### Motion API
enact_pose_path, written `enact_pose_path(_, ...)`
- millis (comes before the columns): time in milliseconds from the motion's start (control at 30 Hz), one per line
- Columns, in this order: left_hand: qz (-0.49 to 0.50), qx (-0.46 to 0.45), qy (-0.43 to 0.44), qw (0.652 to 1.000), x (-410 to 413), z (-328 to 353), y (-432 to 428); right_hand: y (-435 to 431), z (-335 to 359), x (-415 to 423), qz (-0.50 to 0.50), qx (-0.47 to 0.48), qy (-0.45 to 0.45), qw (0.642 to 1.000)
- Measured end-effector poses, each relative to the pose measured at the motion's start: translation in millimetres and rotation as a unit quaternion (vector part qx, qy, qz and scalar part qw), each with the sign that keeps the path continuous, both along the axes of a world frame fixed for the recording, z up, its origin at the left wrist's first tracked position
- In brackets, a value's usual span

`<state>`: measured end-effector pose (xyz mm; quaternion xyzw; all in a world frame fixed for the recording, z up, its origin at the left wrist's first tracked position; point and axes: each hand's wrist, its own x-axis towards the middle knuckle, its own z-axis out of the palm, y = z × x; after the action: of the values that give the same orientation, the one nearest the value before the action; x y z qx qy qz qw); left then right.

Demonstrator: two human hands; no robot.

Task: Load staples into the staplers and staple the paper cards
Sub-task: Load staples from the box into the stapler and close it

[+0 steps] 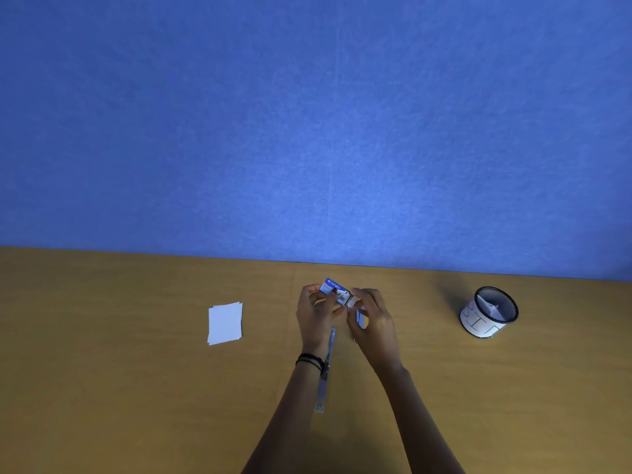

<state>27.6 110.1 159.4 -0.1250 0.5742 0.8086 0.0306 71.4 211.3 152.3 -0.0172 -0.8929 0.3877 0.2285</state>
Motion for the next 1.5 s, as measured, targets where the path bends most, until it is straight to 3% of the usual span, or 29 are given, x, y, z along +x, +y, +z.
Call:
enact_pose_path(667,0.01,-0.002,0.008,1.0,-1,-4,1,6,-2,0,-0.017,-0.058,0.024,0.998)
enact_pose_path(1067,-0.019,-0.068,-0.015,0.997,-4,-10,-2,12,0,0,0.014,0.039,-0.066,0.997)
enact_pose_path(1500,-0.018,-0.082,-0.02,0.996,-3,-11,-1,14,3,1,0.022,0.054,-0.065,0.996)
